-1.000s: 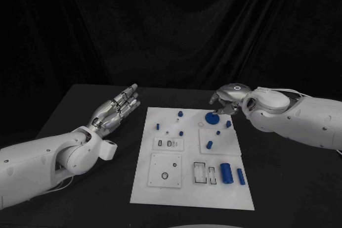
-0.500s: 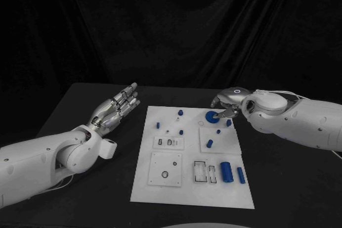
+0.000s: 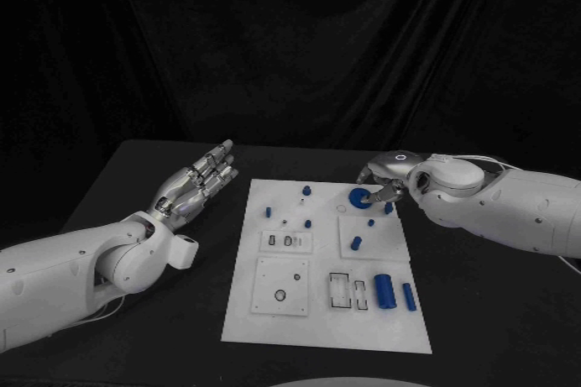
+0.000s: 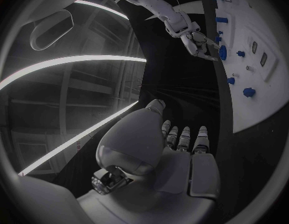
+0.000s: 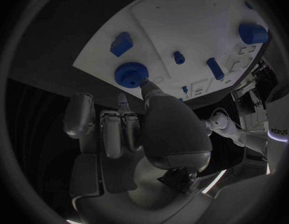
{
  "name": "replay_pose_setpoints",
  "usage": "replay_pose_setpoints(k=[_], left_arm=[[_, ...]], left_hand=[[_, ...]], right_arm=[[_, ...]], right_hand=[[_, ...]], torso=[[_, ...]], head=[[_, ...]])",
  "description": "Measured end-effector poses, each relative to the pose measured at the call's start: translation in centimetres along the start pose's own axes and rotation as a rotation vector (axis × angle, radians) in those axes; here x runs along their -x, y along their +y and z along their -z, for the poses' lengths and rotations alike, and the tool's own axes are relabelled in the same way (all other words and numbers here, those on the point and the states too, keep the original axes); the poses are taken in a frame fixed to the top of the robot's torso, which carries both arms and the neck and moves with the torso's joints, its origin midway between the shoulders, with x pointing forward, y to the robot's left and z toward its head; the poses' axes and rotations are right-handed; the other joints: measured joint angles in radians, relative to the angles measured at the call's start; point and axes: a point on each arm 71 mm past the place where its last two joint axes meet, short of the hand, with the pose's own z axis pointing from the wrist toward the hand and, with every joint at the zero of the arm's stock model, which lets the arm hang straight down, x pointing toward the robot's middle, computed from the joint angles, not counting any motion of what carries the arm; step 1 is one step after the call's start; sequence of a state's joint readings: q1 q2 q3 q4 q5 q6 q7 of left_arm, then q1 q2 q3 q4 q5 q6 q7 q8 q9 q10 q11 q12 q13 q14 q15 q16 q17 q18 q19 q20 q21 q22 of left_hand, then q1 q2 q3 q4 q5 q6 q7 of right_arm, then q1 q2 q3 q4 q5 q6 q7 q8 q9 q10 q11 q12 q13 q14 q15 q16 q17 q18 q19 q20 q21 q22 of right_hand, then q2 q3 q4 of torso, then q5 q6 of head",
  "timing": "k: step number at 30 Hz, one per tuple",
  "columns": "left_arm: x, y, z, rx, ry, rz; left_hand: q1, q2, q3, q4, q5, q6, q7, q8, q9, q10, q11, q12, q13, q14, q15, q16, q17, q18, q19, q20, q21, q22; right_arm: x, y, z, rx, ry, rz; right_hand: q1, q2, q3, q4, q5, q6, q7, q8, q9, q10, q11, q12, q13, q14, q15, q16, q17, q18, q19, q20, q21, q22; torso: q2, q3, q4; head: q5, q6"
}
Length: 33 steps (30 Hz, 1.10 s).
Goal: Assemble the parts on the task board
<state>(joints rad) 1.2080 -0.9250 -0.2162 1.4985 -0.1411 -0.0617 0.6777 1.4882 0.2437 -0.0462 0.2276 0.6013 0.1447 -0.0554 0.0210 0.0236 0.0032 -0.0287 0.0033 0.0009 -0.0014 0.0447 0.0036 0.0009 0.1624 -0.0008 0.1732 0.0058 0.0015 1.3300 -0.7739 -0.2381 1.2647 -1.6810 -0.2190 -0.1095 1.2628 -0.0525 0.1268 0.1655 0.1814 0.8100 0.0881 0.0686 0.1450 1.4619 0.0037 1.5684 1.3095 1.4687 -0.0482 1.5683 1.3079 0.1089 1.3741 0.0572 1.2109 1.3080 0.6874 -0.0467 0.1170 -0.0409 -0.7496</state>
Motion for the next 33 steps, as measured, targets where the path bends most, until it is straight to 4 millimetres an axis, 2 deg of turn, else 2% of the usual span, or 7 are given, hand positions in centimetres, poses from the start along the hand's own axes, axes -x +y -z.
replay_pose_setpoints(k=[12, 17, 21, 25, 30, 31, 33], left_arm=[[0.0, 0.0, 0.0, 0.001, 0.002, 0.002], [0.0, 0.1, 0.0, 0.001, 0.004, 0.004], [0.0, 0.1, 0.0, 0.001, 0.006, 0.005], [0.0, 0.1, 0.0, 0.001, 0.008, 0.006], [0.0, 0.1, 0.0, 0.001, 0.010, 0.008], [0.0, 0.1, 0.0, 0.001, 0.010, 0.008], [-0.1, 0.1, 0.0, 0.001, 0.011, 0.009]], left_hand=[[0.000, 0.000, 0.000, 0.000, 0.000, 0.000, 0.000, 0.000, 0.000, -0.004, 0.004, 0.000, 0.000, 0.004, 0.004, 0.000, 0.000, 0.000, 0.000, 0.000, 0.000, 0.000], [0.000, 0.000, 0.000, 0.000, 0.000, 0.000, 0.000, 0.000, 0.000, -0.004, 0.004, 0.000, 0.000, 0.004, 0.004, 0.000, 0.000, 0.000, 0.000, 0.000, 0.000, 0.000], [0.000, 0.000, 0.000, 0.000, 0.000, 0.000, 0.000, 0.000, 0.000, -0.004, 0.004, 0.000, 0.000, 0.004, 0.004, 0.000, 0.000, 0.000, 0.000, 0.000, 0.000, 0.000], [0.000, 0.000, 0.000, 0.000, 0.000, 0.000, 0.000, 0.000, 0.000, -0.004, 0.004, 0.000, 0.000, 0.000, 0.007, 0.000, 0.000, 0.000, 0.000, 0.000, 0.000, 0.000], [0.000, 0.000, 0.003, -0.003, 0.000, 0.000, 0.000, 0.000, 0.000, -0.004, 0.004, 0.000, 0.001, 0.000, 0.007, 0.000, 0.001, 0.000, 0.004, 0.004, 0.000, 0.000], [0.000, 0.000, 0.003, -0.003, 0.000, 0.000, 0.000, 0.000, 0.000, -0.004, 0.004, 0.000, 0.001, 0.000, 0.007, 0.000, 0.001, 0.000, 0.004, 0.004, 0.000, 0.000], [0.000, 0.000, 0.003, -0.003, 0.000, 0.000, 0.000, 0.000, 0.000, -0.001, 0.006, 0.000, 0.001, 0.000, 0.007, 0.000, 0.001, 0.000, 0.004, 0.004, 0.000, 0.000]], right_arm=[[-1.0, 0.0, -0.1, -0.002, 0.022, -0.003], [-1.1, 0.1, -0.2, -0.001, 0.023, -0.005], [-1.1, 0.2, -0.3, 0.004, 0.021, -0.007], [-1.2, 0.3, -0.4, 0.014, 0.012, -0.010], [-1.2, 0.4, -0.4, 0.024, 0.000, -0.014], [-1.2, 0.4, -0.4, 0.027, -0.002, -0.015], [-1.2, 0.5, -0.4, 0.033, -0.010, -0.017]], right_hand=[[0.000, 0.000, -0.003, -0.003, -0.003, 0.051, 0.005, 0.016, 0.015, 0.000, 0.000, 0.000, 0.000, 0.000, 0.000, 0.000, 0.000, 0.000, 0.000, 0.000, 0.000, 0.000], [0.010, 0.010, 0.018, -0.023, 0.099, 0.092, 0.007, 0.022, 0.030, 0.000, 0.000, 0.000, 0.000, 0.000, 0.000, 0.000, 0.000, 0.000, 0.000, 0.000, 0.000, 0.000], [0.022, 0.002, 0.038, -0.043, 0.185, 0.117, 0.007, 0.024, 0.042, 0.000, 0.000, 0.000, 0.000, 0.000, 0.000, 0.000, 0.000, 0.000, 0.000, 0.000, -0.005, 0.000], [0.032, -0.005, 0.064, -0.061, 0.265, 0.137, 0.022, 0.029, 0.045, 0.000, 0.000, 0.000, 0.000, 0.000, 0.000, 0.000, 0.000, 0.000, 0.000, 0.000, -0.005, 0.000], [0.044, -0.013, 0.079, -0.073, 0.309, 0.152, 0.037, 0.030, 0.043, 0.004, -0.003, 0.000, 0.000, -0.004, -0.004, 0.000, 0.000, -0.002, 0.000, 0.000, -0.004, 0.000], [0.050, -0.011, 0.079, -0.073, 0.315, 0.152, 0.037, 0.030, 0.043, 0.004, -0.003, 0.000, 0.000, -0.004, -0.004, 0.000, 0.000, -0.016, 0.001, -0.001, -0.002, 0.000], [0.059, -0.013, 0.079, -0.073, 0.321, 0.155, 0.040, 0.030, 0.042, 0.004, -0.003, 0.000, 0.000, -0.004, -0.004, 0.000, 0.000, -0.016, 0.004, -0.004, 0.001, 0.000]], torso=[[0.000, 0.0000, -0.0006], [0.000, 0.0000, -0.0004], [0.000, -0.0001, -0.0003], [0.000, -0.0001, -0.0002], [0.000, -0.0001, 0.0001], [0.000, -0.0001, 0.0001], [0.000, -0.0001, 0.0001]], head=[[0.002, -0.001], [0.002, 0.000], [0.002, 0.001], [0.004, -0.001], [0.005, -0.004], [0.005, -0.004], [0.005, -0.004]])
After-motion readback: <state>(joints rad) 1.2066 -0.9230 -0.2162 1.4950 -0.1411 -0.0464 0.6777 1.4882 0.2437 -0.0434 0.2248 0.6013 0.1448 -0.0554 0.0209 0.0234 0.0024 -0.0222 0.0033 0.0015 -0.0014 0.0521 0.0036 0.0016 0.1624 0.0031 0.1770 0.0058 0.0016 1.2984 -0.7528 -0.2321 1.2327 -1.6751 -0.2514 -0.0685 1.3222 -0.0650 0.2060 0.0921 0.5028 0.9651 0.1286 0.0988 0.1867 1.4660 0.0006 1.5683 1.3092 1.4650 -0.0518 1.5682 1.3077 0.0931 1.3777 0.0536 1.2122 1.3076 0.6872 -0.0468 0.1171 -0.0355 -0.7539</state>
